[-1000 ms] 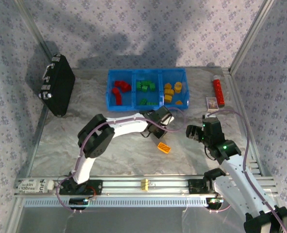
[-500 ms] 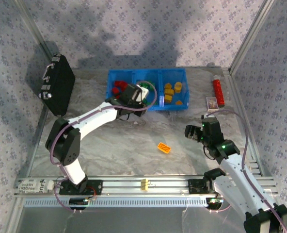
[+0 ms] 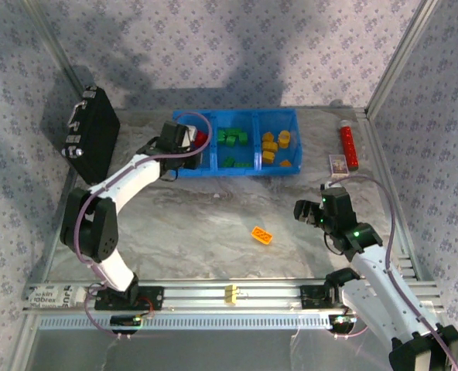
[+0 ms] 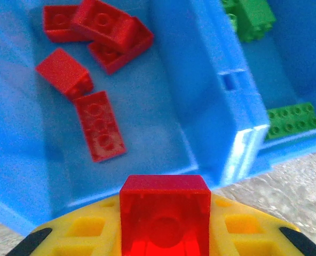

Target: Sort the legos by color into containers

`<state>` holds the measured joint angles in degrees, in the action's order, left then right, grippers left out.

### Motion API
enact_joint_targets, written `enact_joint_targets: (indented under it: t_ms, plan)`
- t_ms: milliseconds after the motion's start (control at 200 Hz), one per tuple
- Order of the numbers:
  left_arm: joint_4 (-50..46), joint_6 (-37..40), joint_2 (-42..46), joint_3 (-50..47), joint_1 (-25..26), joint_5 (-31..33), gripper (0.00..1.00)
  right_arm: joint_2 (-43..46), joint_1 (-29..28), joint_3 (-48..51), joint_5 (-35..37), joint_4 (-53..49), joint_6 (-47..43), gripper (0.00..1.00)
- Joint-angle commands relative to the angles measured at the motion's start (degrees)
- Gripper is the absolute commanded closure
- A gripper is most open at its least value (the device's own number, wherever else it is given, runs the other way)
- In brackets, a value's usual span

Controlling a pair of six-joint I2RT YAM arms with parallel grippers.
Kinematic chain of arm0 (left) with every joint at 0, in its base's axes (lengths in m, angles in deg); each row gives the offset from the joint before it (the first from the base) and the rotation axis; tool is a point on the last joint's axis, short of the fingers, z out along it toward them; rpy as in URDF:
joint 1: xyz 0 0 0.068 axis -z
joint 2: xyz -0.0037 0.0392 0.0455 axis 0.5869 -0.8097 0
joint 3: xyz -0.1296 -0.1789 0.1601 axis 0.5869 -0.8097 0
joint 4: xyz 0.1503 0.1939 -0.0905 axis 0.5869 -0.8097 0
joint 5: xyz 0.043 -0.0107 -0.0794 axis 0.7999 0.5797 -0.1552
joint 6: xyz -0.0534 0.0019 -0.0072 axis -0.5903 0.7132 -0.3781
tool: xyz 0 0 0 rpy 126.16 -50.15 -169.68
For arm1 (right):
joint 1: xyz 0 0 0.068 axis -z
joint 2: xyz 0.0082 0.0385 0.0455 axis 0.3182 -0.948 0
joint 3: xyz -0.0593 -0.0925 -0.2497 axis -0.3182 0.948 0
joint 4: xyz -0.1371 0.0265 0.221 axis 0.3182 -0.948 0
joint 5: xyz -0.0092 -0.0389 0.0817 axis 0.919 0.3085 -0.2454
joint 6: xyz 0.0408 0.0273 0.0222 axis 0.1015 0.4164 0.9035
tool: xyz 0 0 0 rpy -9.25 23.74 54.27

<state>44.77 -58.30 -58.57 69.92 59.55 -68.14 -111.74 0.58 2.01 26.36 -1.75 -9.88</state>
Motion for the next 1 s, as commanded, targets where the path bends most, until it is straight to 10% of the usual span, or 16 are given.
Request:
enact_joint_targets:
  t_ms: [0, 535, 735, 994]
  plan:
    - [1.8, -2.2, -1.7, 0.5, -1.7, -1.2, 0.72, -0.4, 0.0, 0.2, -0.4, 0.6, 1.0, 0.15]
    - [1.5, -2.9, -10.4, 4.9, -4.3, -2.8, 0.70, -1.3, -0.2, 0.1, -0.7, 0.5, 0.7, 0.15]
    - [2.5, -3.9, -9.0, 3.4, -4.3, -2.8, 0.25, -1.1, -0.2, -0.1, -0.7, 0.4, 0.6, 0.15]
    - [4.1, -4.6, -1.5, -0.7, -3.6, -2.3, 0.21, -1.2, -0.5, 0.0, -1.5, 0.7, 0.2, 0.15]
